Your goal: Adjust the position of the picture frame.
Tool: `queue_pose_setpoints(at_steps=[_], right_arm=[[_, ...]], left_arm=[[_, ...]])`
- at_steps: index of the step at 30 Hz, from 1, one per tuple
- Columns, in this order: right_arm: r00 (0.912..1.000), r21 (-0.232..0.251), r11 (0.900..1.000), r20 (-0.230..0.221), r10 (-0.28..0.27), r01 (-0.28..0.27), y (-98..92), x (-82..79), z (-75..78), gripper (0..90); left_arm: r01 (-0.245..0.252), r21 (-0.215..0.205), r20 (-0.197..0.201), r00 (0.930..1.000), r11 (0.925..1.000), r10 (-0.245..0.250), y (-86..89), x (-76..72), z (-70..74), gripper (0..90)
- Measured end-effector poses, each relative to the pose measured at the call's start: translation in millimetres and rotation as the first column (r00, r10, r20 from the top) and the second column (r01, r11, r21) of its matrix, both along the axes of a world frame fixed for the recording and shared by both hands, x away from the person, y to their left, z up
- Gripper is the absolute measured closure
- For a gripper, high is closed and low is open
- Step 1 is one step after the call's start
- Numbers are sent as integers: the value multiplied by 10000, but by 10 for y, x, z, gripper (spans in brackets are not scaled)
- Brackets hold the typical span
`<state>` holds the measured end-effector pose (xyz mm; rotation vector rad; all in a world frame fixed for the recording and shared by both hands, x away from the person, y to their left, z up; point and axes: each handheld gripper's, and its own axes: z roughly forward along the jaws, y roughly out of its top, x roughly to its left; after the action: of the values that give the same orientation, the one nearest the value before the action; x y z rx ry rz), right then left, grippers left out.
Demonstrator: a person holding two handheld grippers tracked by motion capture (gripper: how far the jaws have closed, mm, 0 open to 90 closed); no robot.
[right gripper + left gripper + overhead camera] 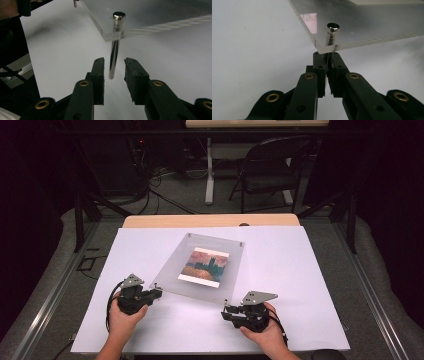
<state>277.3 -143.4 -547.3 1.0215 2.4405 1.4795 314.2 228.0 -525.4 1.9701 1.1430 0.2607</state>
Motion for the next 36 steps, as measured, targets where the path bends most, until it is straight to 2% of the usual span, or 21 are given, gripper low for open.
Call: queue_pose_setpoints(at_steps=[4,6,9,14,19,20,22,26,31,34,36], right_arm=[[10000,190,9998,53,76,-77,67,43,-18,794],[10000,69,10000,59,-5,5,94,57,-17,846],[10000,246,9997,-28,64,-64,80,73,-10,850],[10000,150,9999,25,-38,38,34,80,44,851],[9991,-24,9991,53,-414,415,-136,129,114,851],[9981,-66,9981,34,-617,617,-240,164,136,852],[9966,-58,9966,52,-825,826,-332,200,151,852],[9922,-96,9922,67,-1246,1247,-448,279,173,852],[9877,-163,9876,128,-1561,1563,-490,367,168,852],[9829,-140,9829,202,-1831,1834,-517,474,178,852],[9827,-198,9826,182,-1843,1846,-522,495,185,852]], left_arm=[[30,-11,-60,10000,10000,-30,-12,-13,-12,853],[7,19,-96,10000,10000,-7,-4,-9,-20,853],[16,-62,-93,10000,10000,-17,-7,-9,-23,853],[168,-213,15,9999,9996,-168,-65,-26,2,854],[622,-240,159,9980,9978,-618,-213,-75,40,854],[773,-336,171,9969,9964,-767,-266,-93,49,854],[933,-446,224,9955,9946,-924,-334,-112,62,854],[952,-621,195,9954,9935,-942,-440,-101,68,854],[872,-597,188,9961,9944,-862,-511,-46,65,854],[769,-658,223,9969,9949,-756,-550,45,75,855],[720,-674,226,9972,9951,-706,-556,71,75,854]])
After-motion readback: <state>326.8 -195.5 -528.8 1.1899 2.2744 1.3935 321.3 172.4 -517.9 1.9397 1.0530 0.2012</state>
